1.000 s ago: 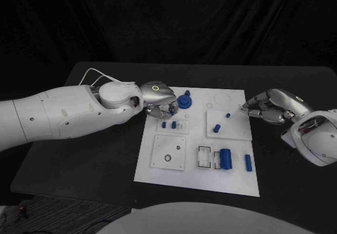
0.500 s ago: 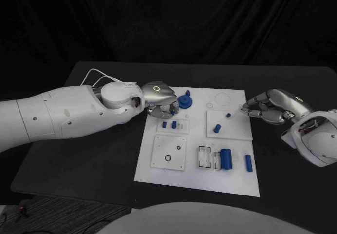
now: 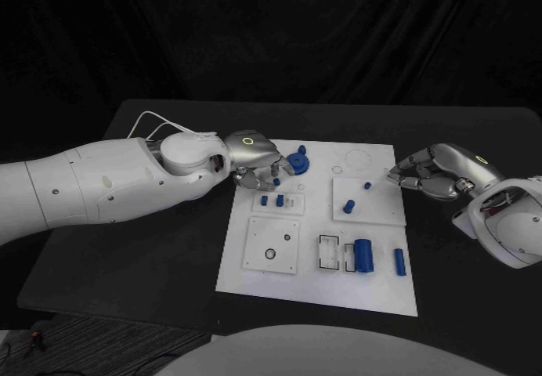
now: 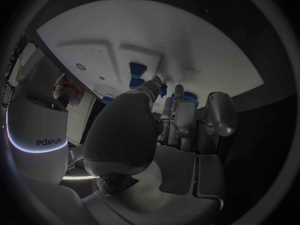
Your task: Assemble the parts on the task board
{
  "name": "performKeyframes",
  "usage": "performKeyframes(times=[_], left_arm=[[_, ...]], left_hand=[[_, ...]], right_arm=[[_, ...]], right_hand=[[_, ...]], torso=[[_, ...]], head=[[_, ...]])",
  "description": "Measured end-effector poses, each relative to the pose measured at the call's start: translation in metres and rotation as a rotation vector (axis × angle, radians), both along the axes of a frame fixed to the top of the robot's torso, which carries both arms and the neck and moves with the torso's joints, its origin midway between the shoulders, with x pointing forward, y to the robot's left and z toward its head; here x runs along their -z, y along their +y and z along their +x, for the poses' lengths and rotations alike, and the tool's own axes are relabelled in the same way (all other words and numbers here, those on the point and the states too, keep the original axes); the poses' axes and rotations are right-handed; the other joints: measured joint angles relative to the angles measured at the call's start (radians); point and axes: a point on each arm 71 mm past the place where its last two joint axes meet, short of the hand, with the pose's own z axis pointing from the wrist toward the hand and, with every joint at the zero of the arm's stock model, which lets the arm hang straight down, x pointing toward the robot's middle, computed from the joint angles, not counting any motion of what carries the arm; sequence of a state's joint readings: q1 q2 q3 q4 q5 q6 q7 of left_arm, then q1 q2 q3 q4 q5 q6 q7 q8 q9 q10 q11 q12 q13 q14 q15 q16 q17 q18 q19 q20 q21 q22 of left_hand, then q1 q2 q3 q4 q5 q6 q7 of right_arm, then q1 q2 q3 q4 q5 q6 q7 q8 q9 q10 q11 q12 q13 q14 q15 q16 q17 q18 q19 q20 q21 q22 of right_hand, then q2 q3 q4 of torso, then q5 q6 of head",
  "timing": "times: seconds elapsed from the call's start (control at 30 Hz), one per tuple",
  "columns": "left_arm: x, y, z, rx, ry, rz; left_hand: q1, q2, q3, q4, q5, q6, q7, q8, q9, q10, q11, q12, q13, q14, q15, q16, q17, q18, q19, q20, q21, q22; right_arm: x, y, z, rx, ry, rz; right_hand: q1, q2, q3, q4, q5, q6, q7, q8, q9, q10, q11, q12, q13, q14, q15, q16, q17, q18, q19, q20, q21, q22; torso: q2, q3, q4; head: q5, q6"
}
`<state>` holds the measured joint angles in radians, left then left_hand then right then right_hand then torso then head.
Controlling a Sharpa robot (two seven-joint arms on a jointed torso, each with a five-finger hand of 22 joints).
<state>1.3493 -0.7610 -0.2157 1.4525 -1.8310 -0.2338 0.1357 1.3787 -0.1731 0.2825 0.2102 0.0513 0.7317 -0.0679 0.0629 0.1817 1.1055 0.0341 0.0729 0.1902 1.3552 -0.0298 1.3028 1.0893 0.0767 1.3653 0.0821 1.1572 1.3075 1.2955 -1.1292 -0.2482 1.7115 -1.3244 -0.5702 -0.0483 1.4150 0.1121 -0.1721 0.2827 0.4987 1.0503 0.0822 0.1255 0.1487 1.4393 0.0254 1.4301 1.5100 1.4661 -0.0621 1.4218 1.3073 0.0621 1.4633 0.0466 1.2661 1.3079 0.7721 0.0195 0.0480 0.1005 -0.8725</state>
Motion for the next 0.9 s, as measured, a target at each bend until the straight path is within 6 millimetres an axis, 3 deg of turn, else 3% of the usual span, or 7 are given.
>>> performKeyframes(times=[0.4, 0.47, 0.57, 0.73, 0.83, 0.87, 0.9], left_arm=[[-0.007, 0.035, 0.010, -0.108, -0.093, -0.057], [-0.010, 0.047, 0.012, -0.132, -0.120, -0.084], [-0.019, 0.062, 0.015, -0.169, -0.134, -0.134], [-0.036, 0.091, 0.024, -0.245, -0.069, -0.281], [-0.040, 0.105, 0.027, -0.264, 0.017, -0.410], [-0.042, 0.109, 0.027, -0.264, 0.045, -0.457], [-0.044, 0.112, 0.026, -0.261, 0.074, -0.508]], left_hand=[[-0.007, 0.007, -0.033, 0.045, 0.000, 0.007, -0.012, 0.012, -0.003, -0.022, -0.010, 0.000, 0.017, -0.041, -0.002, -0.048, -0.068, 0.001, -0.035, 0.001, -0.063, 0.000], [-0.005, 0.009, -0.041, 0.061, 0.000, 0.024, -0.012, 0.018, -0.005, -0.051, -0.015, 0.000, 0.030, -0.118, -0.004, -0.126, -0.170, 0.024, -0.103, 0.005, -0.178, 0.000], [0.015, 0.014, -0.060, 0.079, 0.000, 0.039, -0.009, 0.021, -0.011, -0.126, -0.022, 0.012, 0.061, -0.353, 0.004, -0.317, -0.371, 0.072, -0.336, 0.023, -0.525, -0.008], [0.025, 0.017, -0.120, 0.081, -0.004, 0.048, 0.037, 0.015, -0.022, -0.330, 0.001, 0.058, 0.120, -0.705, 0.059, -0.616, -0.503, 0.071, -0.657, 0.038, -0.829, -0.086], [-0.012, 0.098, -0.187, 0.075, 0.008, 0.106, 0.125, 0.040, -0.022, -0.412, 0.003, 0.147, 0.139, -0.797, 0.059, -0.795, -0.613, 0.070, -0.771, 0.036, -0.984, -0.186], [-0.063, 0.133, -0.211, 0.077, 0.053, 0.120, 0.132, 0.046, -0.022, -0.425, 0.004, 0.167, 0.134, -0.800, 0.056, -0.838, -0.648, 0.070, -0.784, 0.032, -1.021, -0.219], [-0.131, 0.170, -0.246, 0.077, 0.144, 0.123, 0.133, 0.045, -0.026, -0.457, 0.005, 0.171, 0.115, -0.820, 0.057, -0.904, -0.692, 0.071, -0.810, 0.031, -1.066, -0.266]], right_arm=[[-0.002, -0.001, -0.004, -0.002, 0.000, 0.006], [-0.003, 0.000, -0.006, -0.003, -0.001, 0.009], [-0.009, 0.000, -0.004, -0.003, -0.015, 0.010], [-0.033, 0.003, 0.005, 0.000, -0.066, 0.011], [-0.049, 0.008, 0.011, -0.004, -0.095, 0.007], [-0.054, 0.011, 0.013, -0.009, -0.103, 0.004], [-0.059, 0.014, 0.014, -0.014, -0.109, 0.000]], right_hand=[[0.013, -0.005, 0.004, 0.004, 0.000, 0.000, 0.000, -0.005, 0.000, 0.000, 0.000, -0.038, 0.041, 0.000, 0.000, 0.000, 0.000, 0.000, 0.000, 0.000, -0.008, 0.000], [0.014, -0.005, 0.004, 0.004, 0.000, 0.000, 0.000, -0.005, 0.000, -0.010, -0.010, -0.043, 0.044, 0.000, 0.000, -0.005, 0.000, 0.000, 0.000, 0.000, -0.017, 0.000], [0.021, -0.008, 0.010, 0.004, 0.000, 0.000, 0.000, -0.005, 0.000, -0.023, -0.022, -0.048, 0.044, 0.000, 0.000, -0.014, 0.000, 0.000, -0.010, 0.001, -0.038, 0.000], [0.030, -0.017, 0.012, 0.007, 0.000, 0.000, 0.000, -0.009, -0.001, -0.069, -0.020, -0.107, 0.044, 0.000, 0.001, -0.037, -0.023, 0.000, -0.027, 0.002, -0.079, 0.000], [0.042, -0.030, 0.015, 0.004, -0.012, 0.004, 0.004, -0.013, -0.001, -0.110, -0.018, -0.167, 0.043, 0.000, 0.001, -0.072, -0.071, 0.018, -0.056, 0.004, -0.139, 0.000], [0.049, -0.036, 0.015, 0.004, -0.017, 0.004, 0.004, -0.014, -0.001, -0.132, -0.019, -0.262, 0.033, -0.001, 0.001, -0.089, -0.093, 0.025, -0.068, 0.005, -0.167, 0.000], [0.062, -0.043, 0.021, 0.004, -0.027, 0.004, 0.004, -0.018, -0.002, -0.207, -0.018, -0.452, -0.004, 0.000, 0.001, -0.097, -0.102, 0.025, -0.077, 0.005, -0.186, 0.000]], torso=[[-0.001, -0.0025, -0.0012], [-0.001, -0.0031, -0.0014], [-0.001, -0.0042, -0.0018], [-0.002, -0.0081, -0.0012], [-0.002, -0.0095, 0.0001], [-0.002, -0.0099, 0.0003], [-0.002, -0.0105, 0.0003]], head=[[0.006, 0.000], [0.007, 0.000], [0.007, 0.000], [0.008, 0.000], [0.010, 0.000], [0.010, 0.000], [0.012, 0.000]])
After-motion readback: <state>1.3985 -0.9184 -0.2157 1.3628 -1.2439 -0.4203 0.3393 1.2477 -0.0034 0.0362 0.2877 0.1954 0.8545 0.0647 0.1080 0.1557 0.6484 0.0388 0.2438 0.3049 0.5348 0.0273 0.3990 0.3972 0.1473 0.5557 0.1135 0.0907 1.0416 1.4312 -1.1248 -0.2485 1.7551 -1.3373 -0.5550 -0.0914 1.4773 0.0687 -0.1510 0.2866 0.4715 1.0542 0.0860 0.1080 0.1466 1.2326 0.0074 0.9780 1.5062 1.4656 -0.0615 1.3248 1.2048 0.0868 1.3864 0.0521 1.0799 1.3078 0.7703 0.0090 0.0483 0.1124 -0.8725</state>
